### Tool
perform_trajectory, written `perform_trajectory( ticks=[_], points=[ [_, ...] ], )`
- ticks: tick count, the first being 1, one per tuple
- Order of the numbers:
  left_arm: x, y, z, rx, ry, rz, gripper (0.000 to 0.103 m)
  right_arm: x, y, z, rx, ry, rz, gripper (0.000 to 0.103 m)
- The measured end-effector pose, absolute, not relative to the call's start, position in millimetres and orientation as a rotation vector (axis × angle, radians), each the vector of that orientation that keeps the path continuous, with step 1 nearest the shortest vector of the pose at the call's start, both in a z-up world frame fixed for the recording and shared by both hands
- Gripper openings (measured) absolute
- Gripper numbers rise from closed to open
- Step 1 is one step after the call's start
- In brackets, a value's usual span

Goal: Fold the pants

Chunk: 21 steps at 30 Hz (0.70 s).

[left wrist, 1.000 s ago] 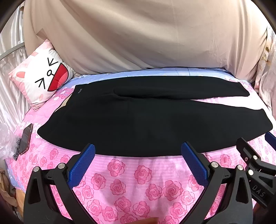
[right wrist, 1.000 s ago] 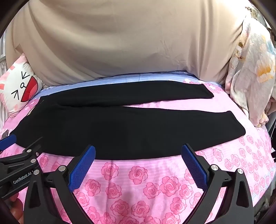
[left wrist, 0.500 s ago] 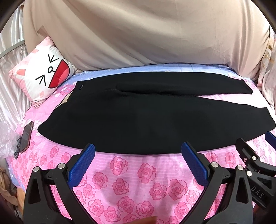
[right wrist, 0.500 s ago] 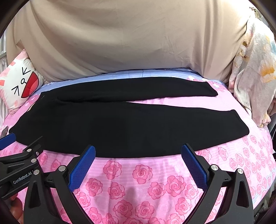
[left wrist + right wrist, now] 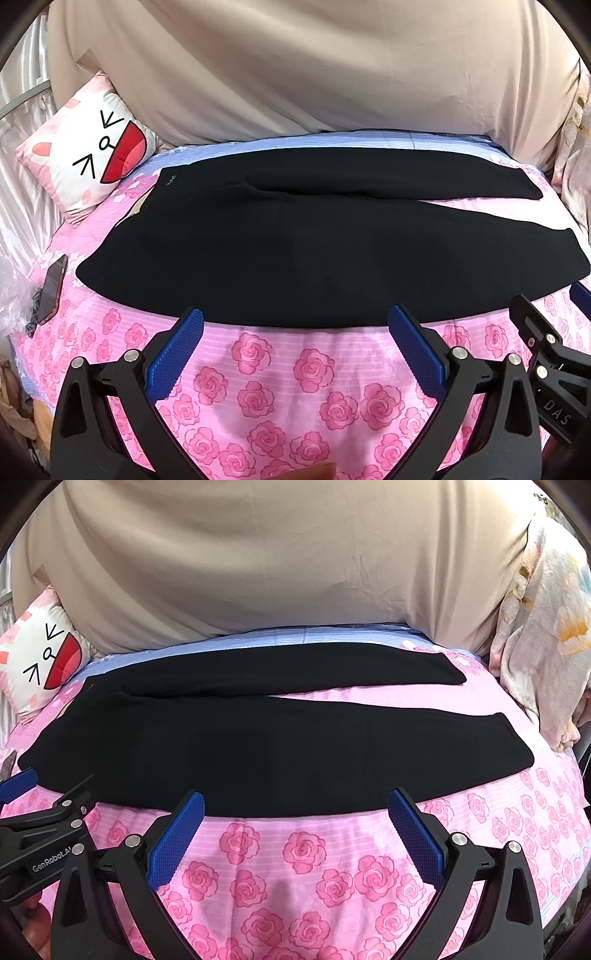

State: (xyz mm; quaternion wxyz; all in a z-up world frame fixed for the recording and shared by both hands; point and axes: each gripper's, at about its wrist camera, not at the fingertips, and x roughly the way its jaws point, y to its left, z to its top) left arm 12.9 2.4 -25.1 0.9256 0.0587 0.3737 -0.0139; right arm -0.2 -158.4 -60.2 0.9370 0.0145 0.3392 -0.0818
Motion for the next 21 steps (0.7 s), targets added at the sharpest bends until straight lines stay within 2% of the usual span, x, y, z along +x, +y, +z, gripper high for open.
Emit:
perform_trajectory(
  ticks=[21],
  points=[
    [12.4, -5.2, -26.0, 0.131, 0.765, -0.028, 0.098, 1.4, -159.8, -62.7, 0.033, 0.702, -0.168, 0.098]
  ],
)
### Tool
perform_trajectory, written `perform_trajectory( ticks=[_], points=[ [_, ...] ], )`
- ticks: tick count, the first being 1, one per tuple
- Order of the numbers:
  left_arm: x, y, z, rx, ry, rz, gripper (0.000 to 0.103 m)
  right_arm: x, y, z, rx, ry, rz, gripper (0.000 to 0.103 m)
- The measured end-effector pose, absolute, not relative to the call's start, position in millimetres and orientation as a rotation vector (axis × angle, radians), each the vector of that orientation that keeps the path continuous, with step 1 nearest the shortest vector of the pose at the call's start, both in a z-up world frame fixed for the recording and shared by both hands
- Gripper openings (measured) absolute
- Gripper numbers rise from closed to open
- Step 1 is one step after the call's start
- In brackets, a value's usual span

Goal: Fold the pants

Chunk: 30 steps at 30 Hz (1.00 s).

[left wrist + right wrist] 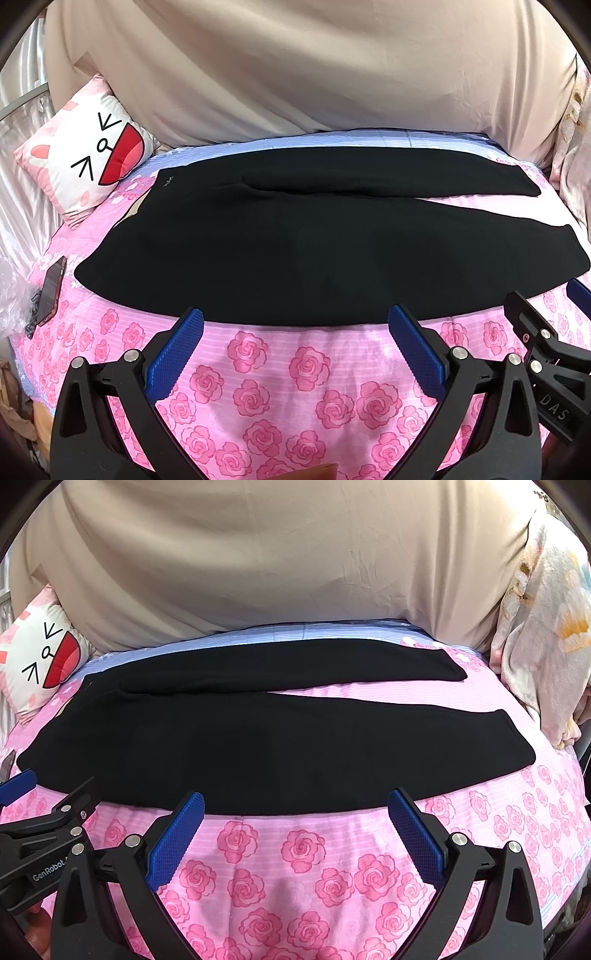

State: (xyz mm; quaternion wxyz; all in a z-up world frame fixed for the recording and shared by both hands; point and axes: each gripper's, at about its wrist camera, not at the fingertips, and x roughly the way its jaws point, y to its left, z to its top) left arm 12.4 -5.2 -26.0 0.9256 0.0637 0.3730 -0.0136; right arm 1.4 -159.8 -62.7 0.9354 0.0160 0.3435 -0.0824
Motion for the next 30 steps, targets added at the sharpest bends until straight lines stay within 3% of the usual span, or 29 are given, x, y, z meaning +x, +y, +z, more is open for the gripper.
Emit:
perform_trajectory(
  ticks=[30],
  points=[
    [16.3, -0.5, -26.9, 0.133, 0.769, -0.020, 0.098, 5.1, -155.9, -67.0, 0.033, 0.714, -0.163, 0.098]
  ],
)
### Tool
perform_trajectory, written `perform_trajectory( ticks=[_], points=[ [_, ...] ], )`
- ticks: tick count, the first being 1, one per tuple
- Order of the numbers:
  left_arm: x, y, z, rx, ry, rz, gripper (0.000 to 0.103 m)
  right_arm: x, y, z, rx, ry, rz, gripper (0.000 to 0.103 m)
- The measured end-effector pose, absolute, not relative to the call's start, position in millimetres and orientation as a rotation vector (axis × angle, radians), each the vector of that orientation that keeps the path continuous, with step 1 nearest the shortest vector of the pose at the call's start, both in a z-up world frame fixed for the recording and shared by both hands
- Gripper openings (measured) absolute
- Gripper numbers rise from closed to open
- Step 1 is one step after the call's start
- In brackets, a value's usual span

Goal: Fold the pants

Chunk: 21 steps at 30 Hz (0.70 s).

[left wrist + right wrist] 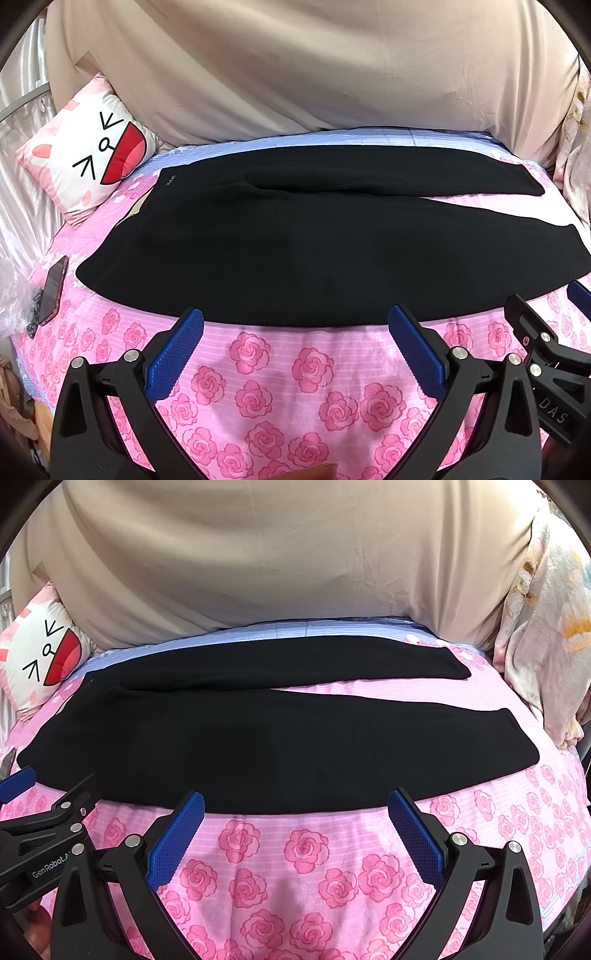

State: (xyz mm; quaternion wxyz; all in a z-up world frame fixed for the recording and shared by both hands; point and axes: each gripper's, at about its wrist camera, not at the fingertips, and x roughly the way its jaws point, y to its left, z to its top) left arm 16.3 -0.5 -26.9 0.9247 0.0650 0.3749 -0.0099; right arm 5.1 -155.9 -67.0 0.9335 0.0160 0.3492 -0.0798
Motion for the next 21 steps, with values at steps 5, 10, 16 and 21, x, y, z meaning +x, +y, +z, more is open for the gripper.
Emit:
perform_trajectory(
  ticks=[5, 10, 16, 21],
  points=[
    [19, -1, -28, 0.136, 0.771, -0.017, 0.098, 8, -162, -66, 0.033, 0.705, -0.148, 0.098],
    [40, 24, -29, 0.045, 0.804, -0.023, 0.098, 32, -227, -60, 0.178, 0.712, -0.041, 0.098],
    [84, 73, -28, -0.197, 0.853, -0.126, 0.098, 113, -378, -43, 0.373, 0.658, -0.031, 0.098],
    [128, 125, -15, -0.361, 0.744, -0.097, 0.098, 200, -462, -37, 0.309, 0.639, -0.098, 0.098]
  ],
)
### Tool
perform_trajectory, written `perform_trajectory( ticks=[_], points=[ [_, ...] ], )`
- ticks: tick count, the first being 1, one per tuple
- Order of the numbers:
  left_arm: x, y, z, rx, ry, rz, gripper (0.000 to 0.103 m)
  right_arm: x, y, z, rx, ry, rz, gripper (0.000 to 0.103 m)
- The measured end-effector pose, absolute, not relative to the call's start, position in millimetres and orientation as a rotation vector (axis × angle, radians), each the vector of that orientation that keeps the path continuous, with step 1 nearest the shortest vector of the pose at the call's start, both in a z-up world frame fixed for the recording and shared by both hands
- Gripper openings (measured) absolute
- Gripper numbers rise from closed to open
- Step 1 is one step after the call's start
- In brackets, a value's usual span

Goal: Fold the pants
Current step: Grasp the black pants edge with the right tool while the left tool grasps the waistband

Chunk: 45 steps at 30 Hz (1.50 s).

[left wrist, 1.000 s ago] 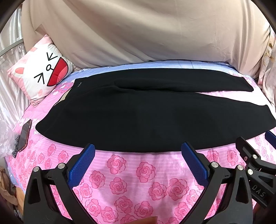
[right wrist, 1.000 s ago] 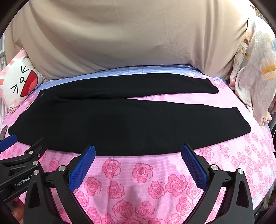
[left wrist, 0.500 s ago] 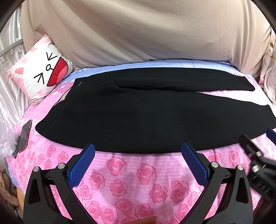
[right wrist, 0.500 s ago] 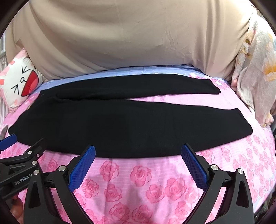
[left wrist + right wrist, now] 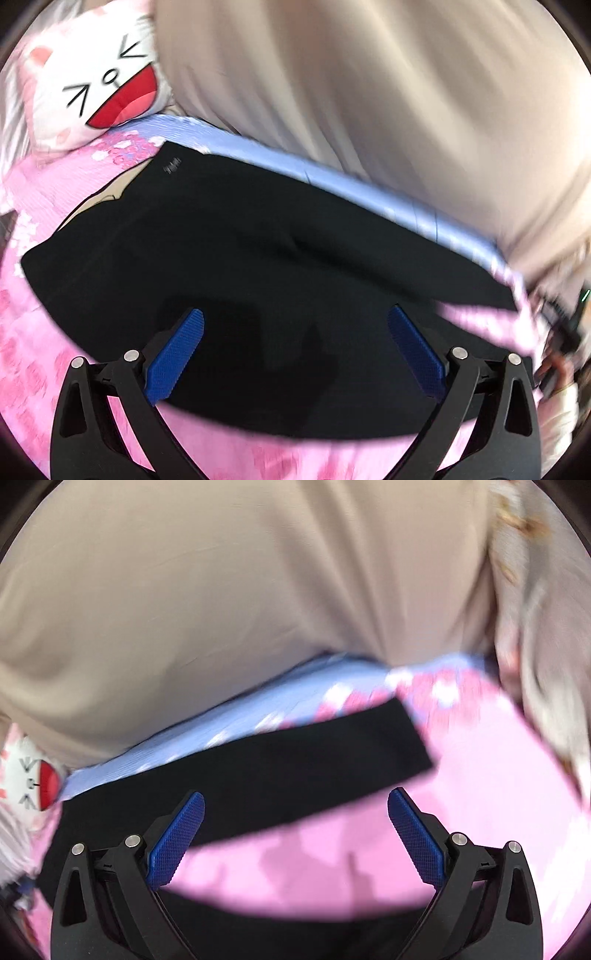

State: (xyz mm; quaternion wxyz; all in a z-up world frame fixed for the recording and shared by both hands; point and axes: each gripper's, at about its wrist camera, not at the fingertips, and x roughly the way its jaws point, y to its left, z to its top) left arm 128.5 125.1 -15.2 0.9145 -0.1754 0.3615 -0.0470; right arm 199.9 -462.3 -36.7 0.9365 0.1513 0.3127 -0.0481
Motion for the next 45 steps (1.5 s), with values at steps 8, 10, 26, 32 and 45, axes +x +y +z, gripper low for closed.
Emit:
perform_trajectory(
  ticks=[8, 10, 26, 32, 45],
  points=[
    [195, 220, -28, -0.595, 0.801, 0.224, 0.098, 297, -528, -65, 0.269, 0.750, -0.196, 0.098],
    [214, 237, -26, -0.538, 0.810, 0.280, 0.098, 313, -539, -73, 0.278, 0.795, -0.203, 0.098],
    [417, 298, -72, -0.211, 1.050, 0.273, 0.098, 328, -527, -96, 0.237, 0.844, -0.209, 0.073],
    [429, 292, -73, -0.210, 1.018, 0.253, 0.038, 332, -532, -93, 0.241, 0.849, -0.218, 0.026],
    [290, 283, 39, -0.178, 0.794, 0.136, 0.000, 226, -500, -4, 0.253, 0.657, -0.051, 0.013]
  ],
)
